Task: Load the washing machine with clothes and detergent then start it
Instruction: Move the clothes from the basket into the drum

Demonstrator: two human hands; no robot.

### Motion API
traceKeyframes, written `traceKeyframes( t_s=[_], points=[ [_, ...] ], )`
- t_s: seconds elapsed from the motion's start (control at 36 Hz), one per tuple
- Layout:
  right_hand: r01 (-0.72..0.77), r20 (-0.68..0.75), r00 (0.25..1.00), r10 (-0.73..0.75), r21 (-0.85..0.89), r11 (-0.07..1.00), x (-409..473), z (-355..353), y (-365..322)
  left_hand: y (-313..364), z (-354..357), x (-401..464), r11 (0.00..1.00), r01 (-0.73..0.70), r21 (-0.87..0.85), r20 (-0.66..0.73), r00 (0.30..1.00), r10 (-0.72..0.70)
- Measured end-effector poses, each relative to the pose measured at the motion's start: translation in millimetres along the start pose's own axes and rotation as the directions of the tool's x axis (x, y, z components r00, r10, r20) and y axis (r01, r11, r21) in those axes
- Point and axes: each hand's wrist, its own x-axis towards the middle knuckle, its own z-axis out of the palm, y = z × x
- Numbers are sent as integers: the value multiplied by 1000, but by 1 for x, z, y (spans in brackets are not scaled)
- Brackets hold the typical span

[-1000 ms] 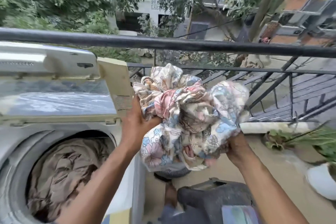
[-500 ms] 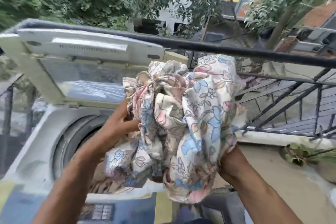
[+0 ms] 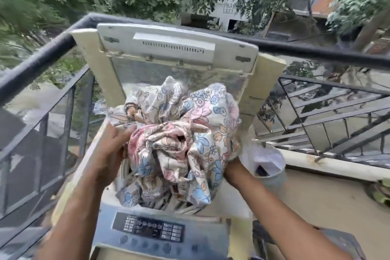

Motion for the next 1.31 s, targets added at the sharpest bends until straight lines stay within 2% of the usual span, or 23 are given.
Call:
traceKeyframes(
  t_s=[0.03,0.11,0.14,0.19,0.22,0.28,0.33,0.39,0.5,0.56,0.64,0.72,0.78,0.92,1.06,1.22,1.31],
  points=[
    [26,31,999,-25,-47,999,17,9,10,-12,-3,7,994,54,99,-35,998,-51],
    [144,-110,981,-158,-121,982,57,34,22,-67,-28,34,901,244,358,-173,966,-192],
    [161,-63,982,-176,-190,968,72,41,29,-86,-37,41,846,302,439,-224,949,-223],
    [74,44,997,-63,-352,933,89,51,38,-110,-43,48,767,340,544,-317,930,-188],
    [54,37,998,-43,-422,905,91,53,39,-104,-36,44,745,345,571,-352,923,-158],
    [72,-22,995,-93,-465,883,84,55,32,-94,-21,37,711,298,637,-366,929,-61],
    [92,-111,980,-165,-484,870,80,58,25,-102,-16,38,682,207,701,-315,949,36],
    [177,-179,939,-294,-480,859,84,66,24,-113,-12,43,651,146,744,-230,972,45],
    [338,-63,906,-418,-486,806,93,86,16,-130,3,52,509,-13,861,32,999,-28],
    [350,49,919,-392,-563,749,102,98,13,-136,11,57,370,-48,928,111,983,-149],
    [332,143,937,-319,-645,688,121,113,19,-152,21,67,207,-26,978,98,935,-341],
    [246,174,969,-175,-699,672,140,122,37,-178,22,77,77,-22,997,53,903,-427],
    [185,180,981,-77,-729,660,152,127,51,-189,23,81,28,-43,999,51,876,-479],
    [116,212,973,91,-792,599,169,140,68,-202,26,92,61,-51,997,77,805,-588],
    [101,250,945,212,-837,538,185,156,72,-260,5,110,14,-64,998,55,702,-710],
    [67,278,904,324,-843,534,199,175,79,-285,-6,115,4,-107,994,68,607,-792],
    [33,274,899,341,-820,572,204,179,82,-286,-2,116,-24,-34,999,1,592,-806]
  ],
)
